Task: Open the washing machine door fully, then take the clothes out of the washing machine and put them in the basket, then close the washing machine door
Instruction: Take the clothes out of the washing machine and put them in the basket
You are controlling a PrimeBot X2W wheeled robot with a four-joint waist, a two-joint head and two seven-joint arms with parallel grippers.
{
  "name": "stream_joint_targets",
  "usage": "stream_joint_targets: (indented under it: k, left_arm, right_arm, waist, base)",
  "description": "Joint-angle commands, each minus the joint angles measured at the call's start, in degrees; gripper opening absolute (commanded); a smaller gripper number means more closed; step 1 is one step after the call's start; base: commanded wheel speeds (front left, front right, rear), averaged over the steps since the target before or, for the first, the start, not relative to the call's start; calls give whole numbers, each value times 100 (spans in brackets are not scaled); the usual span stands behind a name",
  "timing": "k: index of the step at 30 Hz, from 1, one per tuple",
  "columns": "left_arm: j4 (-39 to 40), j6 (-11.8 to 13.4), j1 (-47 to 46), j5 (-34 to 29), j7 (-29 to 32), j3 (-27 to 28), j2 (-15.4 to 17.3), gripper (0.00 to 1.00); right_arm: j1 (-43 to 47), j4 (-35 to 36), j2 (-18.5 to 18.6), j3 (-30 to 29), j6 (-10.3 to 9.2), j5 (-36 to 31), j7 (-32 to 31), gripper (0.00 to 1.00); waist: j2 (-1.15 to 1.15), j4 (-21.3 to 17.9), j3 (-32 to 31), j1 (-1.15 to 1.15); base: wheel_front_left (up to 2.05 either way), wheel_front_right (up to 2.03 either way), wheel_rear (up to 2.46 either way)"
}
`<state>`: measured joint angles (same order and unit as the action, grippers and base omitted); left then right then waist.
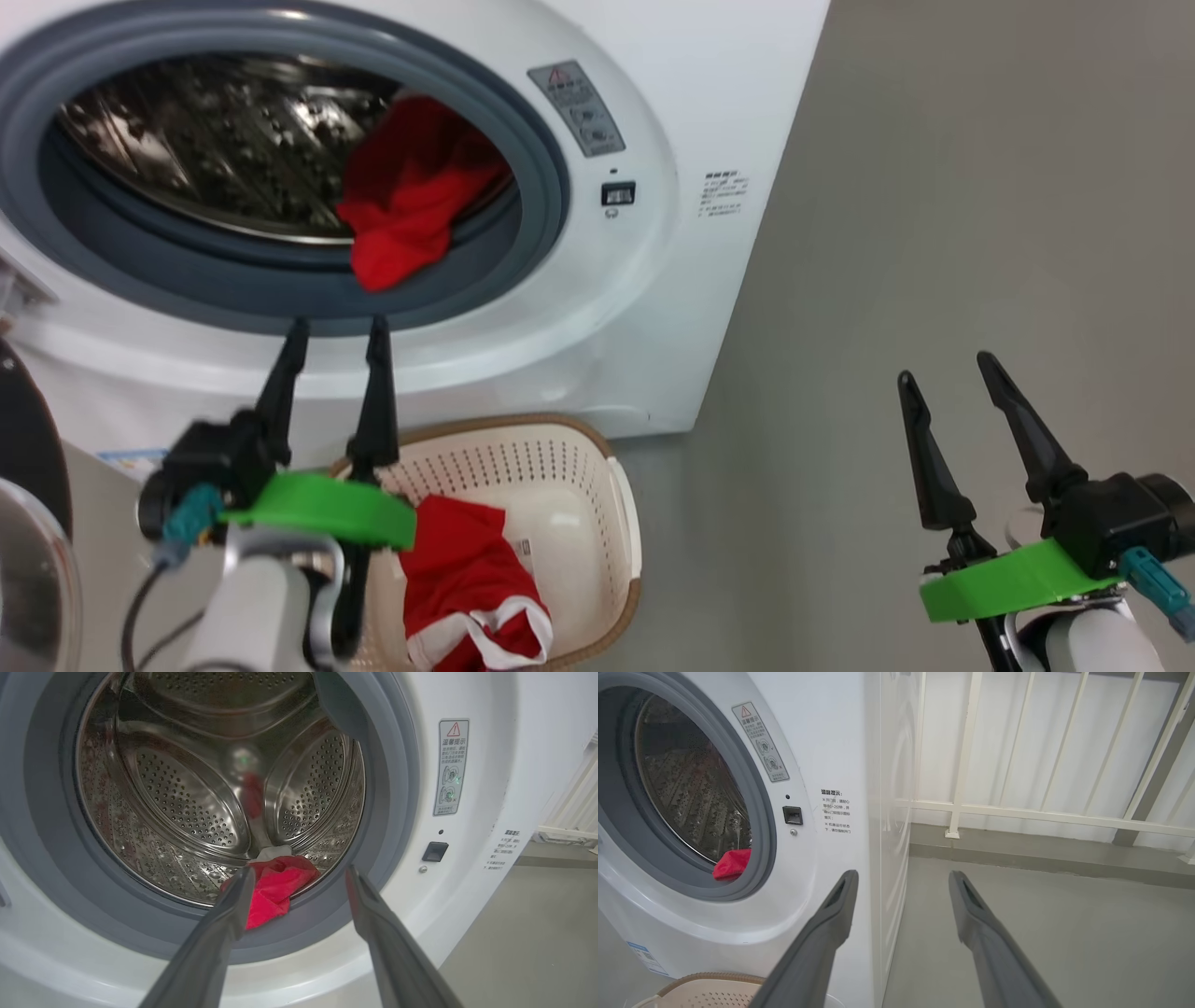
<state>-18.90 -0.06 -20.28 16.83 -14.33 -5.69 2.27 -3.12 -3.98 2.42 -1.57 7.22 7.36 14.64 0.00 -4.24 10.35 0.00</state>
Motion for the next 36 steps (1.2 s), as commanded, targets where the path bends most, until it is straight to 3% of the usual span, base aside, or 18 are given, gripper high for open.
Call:
stream_joint_targets:
  k: [1,13,19,23,36]
  left_arm:
    - [-18,-65,-409,-29,-67,175,114,100]
    - [-1094,-228,-2145,-314,-67,115,369,100]
    - [-1736,-260,-2902,-265,-67,296,459,100]
    - [-2393,-425,-3389,-53,-33,373,464,100]
    - [-3722,-707,-4795,70,1089,-68,852,100]
  right_arm:
    - [-232,174,45,155,26,-41,36,100]
    - [-501,268,45,216,26,-77,36,100]
    - [-644,292,45,269,26,-47,36,100]
    - [-748,308,45,281,26,-47,36,100]
    - [-1045,286,45,425,26,4,36,100]
  waist:
    - [0,43,340,0]
    - [0,-70,1148,0]
    - [0,-169,1529,0]
    - [0,-220,1738,0]
    - [0,-365,2182,0]
  base:
    - [0,0,0]
    - [0,0,0]
    - [0,0,0]
    - [0,0,0]
    - [0,0,0]
